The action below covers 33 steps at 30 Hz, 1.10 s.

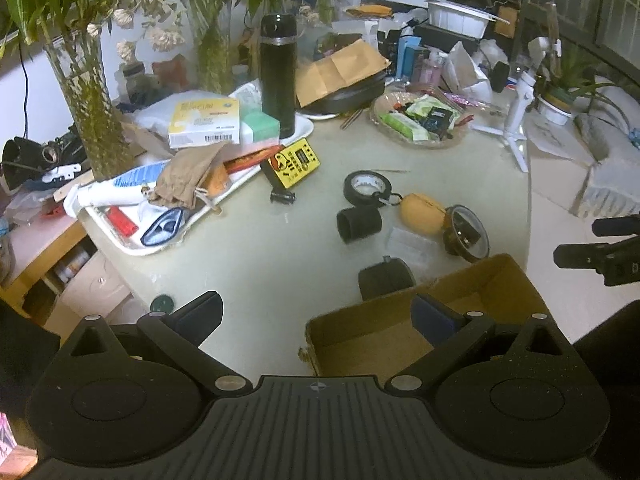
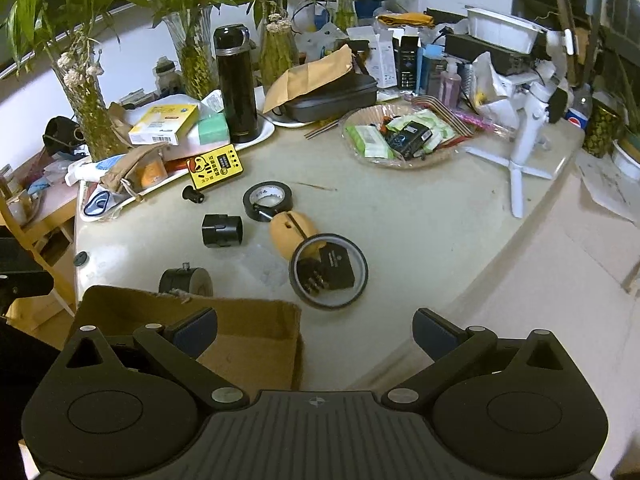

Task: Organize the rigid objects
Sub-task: 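Grasp the clear black-rimmed disc with the right gripper while the left gripper approaches a black cylinder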

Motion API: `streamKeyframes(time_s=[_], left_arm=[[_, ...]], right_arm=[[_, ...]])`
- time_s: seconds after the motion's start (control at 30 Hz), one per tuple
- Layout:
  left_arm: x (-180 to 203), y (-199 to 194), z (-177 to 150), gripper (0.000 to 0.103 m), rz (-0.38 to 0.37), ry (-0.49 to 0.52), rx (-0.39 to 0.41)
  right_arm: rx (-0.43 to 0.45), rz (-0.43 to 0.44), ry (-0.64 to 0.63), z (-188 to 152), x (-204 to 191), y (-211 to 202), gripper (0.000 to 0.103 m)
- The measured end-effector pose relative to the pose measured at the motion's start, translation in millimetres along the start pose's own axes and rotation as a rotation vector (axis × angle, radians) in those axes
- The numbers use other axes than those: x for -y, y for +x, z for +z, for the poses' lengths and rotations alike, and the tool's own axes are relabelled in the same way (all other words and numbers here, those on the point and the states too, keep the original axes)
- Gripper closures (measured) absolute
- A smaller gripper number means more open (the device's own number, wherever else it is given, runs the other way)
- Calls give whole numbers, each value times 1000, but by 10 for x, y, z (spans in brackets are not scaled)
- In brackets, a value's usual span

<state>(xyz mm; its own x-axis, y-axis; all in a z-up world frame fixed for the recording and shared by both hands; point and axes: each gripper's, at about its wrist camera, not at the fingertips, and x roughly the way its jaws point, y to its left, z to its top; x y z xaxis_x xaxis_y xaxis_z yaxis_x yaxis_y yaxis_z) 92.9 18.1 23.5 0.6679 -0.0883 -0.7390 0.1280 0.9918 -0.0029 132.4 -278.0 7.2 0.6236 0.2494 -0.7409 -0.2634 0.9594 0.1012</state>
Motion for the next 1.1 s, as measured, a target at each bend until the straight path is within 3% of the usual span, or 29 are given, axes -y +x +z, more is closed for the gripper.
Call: streamKeyframes(time_s=[0.43, 0.87, 1.1], left_arm=[[-203, 371, 32, 0, -20, -48, 23], [-291, 659, -10, 0, 15, -86, -47], [-298, 721, 9, 0, 18, -93, -63]], right_arm=[[-42, 90, 56, 206, 251, 808, 0], [-134, 164, 152, 282, 534, 1709, 0], [-166, 196, 178, 296, 608, 1945, 0]])
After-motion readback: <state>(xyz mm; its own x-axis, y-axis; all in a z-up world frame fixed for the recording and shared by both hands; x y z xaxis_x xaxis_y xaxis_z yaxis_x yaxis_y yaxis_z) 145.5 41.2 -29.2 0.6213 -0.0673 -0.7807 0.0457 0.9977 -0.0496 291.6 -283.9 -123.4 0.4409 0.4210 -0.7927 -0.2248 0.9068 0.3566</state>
